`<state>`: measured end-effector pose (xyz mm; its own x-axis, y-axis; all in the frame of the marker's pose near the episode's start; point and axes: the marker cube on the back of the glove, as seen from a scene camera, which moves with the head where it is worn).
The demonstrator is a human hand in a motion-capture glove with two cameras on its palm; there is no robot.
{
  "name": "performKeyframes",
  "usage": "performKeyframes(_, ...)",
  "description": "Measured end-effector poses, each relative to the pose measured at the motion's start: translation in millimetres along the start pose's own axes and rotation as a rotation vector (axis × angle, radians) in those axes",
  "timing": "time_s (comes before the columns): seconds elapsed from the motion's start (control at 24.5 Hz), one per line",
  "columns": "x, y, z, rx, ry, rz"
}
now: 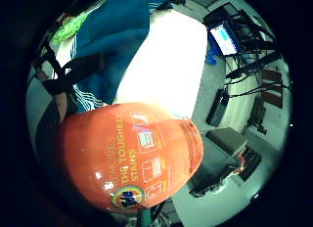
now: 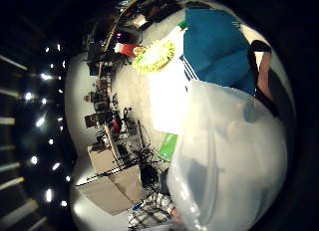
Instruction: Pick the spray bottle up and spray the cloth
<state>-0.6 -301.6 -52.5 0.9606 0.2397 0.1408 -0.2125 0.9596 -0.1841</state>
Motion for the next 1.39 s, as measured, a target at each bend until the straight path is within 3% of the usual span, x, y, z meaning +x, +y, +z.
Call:
performKeyframes(0.57,-13.3,-5.4,48.8,-0.161,0.322,0.016)
performKeyframes(1.39,-16.2,1.4,55.3,-0.176,0.343,-0.020)
